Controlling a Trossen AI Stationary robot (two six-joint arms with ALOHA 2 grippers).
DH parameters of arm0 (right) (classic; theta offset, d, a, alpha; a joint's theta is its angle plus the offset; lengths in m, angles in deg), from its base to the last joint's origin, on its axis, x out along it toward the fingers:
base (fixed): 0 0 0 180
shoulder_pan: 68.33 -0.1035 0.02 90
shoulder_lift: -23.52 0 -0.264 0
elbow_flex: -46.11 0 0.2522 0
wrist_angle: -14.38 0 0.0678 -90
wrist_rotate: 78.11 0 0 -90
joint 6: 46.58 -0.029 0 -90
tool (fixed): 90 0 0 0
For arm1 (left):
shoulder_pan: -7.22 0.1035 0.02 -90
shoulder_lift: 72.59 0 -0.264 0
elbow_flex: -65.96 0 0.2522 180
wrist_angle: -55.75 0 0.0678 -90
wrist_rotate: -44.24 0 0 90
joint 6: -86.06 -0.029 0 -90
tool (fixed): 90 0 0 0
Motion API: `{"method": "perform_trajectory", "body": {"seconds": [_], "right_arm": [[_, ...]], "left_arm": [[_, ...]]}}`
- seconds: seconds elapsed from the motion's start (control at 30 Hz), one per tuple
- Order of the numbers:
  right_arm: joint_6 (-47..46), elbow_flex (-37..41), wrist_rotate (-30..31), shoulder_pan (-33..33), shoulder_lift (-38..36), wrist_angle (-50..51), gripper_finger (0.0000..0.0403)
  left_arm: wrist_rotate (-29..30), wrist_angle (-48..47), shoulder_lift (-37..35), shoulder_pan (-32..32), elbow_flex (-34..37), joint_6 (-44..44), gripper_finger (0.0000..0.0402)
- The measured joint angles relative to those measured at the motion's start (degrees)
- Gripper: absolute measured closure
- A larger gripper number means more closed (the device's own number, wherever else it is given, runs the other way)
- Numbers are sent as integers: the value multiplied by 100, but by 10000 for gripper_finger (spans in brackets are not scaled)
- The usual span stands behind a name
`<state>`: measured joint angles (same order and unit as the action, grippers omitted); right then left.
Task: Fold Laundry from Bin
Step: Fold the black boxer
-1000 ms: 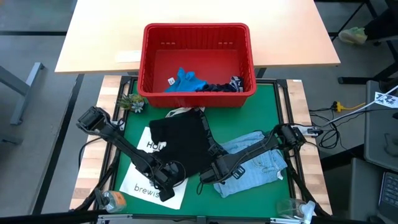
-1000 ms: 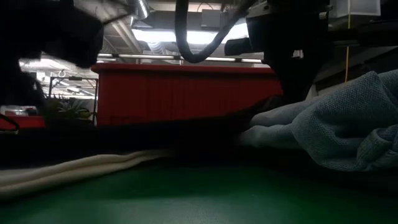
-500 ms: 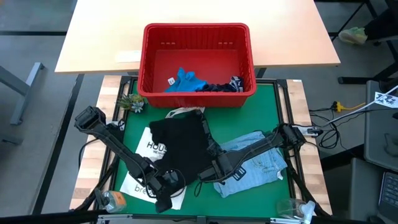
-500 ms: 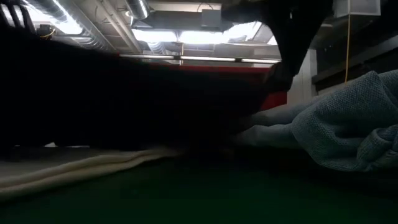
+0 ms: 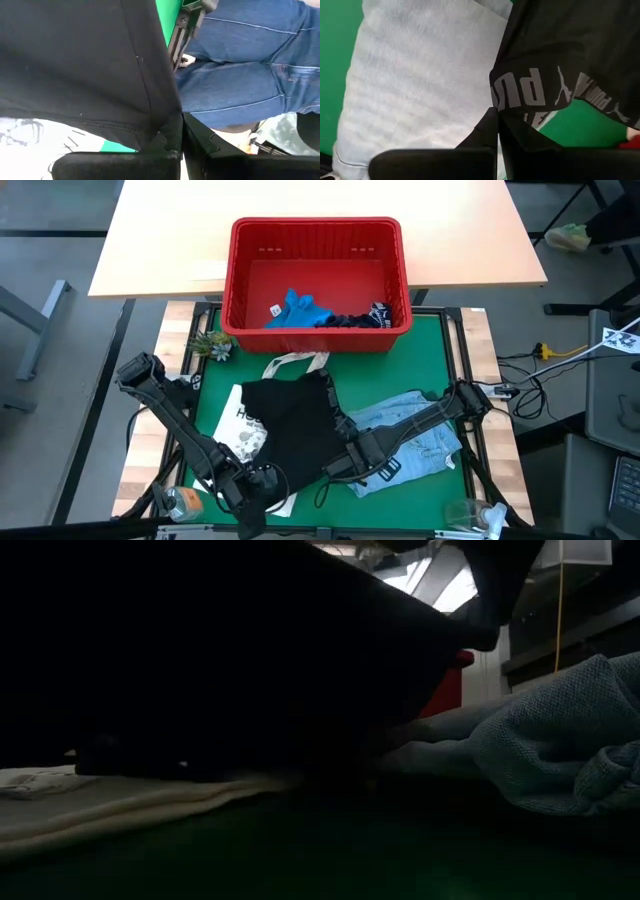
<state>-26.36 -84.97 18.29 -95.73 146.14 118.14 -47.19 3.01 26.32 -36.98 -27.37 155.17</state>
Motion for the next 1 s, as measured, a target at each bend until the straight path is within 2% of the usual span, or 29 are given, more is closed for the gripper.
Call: {"method": "perform_trajectory", "body": {"seconds": [0.33,0.5,0.57,0.77,1.0], "right_arm": [[106,0,-351,44,-464,-1,398],[-47,-2,-1001,44,-687,-1,398],[-47,-2,-1037,43,-718,-2,398],[63,0,-852,254,-716,-6,398],[200,0,-843,964,-714,-18,398]], "left_arm": [[-416,157,0,1,0,150,401],[-540,244,0,3,-4,143,401],[-543,122,0,2,-4,103,401],[-456,-747,0,102,-4,102,402],[87,-2417,-61,283,-7,80,401]]}}
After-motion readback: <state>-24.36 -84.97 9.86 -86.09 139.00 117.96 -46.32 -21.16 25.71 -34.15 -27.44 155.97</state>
